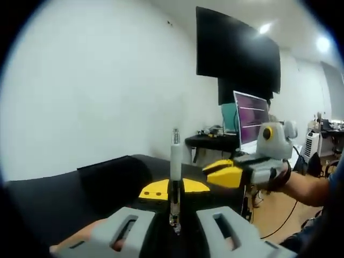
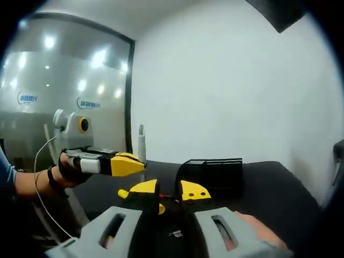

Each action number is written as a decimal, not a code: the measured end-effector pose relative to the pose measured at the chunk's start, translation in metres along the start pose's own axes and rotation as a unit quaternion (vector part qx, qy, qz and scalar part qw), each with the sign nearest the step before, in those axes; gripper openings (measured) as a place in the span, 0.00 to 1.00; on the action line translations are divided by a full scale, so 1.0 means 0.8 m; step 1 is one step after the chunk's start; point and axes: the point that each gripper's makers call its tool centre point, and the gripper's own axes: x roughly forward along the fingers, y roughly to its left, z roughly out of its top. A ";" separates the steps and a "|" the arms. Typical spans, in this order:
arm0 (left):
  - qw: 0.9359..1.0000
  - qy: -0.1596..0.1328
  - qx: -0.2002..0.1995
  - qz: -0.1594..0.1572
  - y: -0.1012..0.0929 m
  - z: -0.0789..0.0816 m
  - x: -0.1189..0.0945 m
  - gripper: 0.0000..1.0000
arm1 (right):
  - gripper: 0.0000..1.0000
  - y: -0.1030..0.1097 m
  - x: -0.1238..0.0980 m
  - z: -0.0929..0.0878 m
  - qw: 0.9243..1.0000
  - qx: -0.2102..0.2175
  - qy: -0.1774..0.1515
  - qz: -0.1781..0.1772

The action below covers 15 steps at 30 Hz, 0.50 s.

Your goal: Pick up pens and glue sticks and place them into the holder.

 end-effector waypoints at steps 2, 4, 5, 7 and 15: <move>1.000 -0.001 -0.007 -0.002 -0.004 -0.004 -0.004 0.06 | 0.13 0.003 -0.009 0.005 1.000 -0.009 0.005 0.000; 1.000 -0.007 -0.027 -0.002 -0.009 -0.007 -0.009 0.06 | 0.13 0.006 -0.018 0.010 1.000 -0.012 0.003 0.000; 0.999 -0.008 -0.035 -0.003 -0.013 -0.009 -0.011 0.06 | 0.14 0.008 -0.022 0.012 1.000 -0.011 0.003 0.001; 0.999 -0.013 -0.044 -0.001 -0.016 -0.011 -0.018 0.06 | 0.14 0.014 -0.029 0.015 1.000 -0.011 0.002 0.003; 0.997 -0.021 -0.068 0.012 -0.033 -0.014 -0.042 0.06 | 0.15 0.039 -0.060 0.032 1.000 -0.005 -0.003 0.009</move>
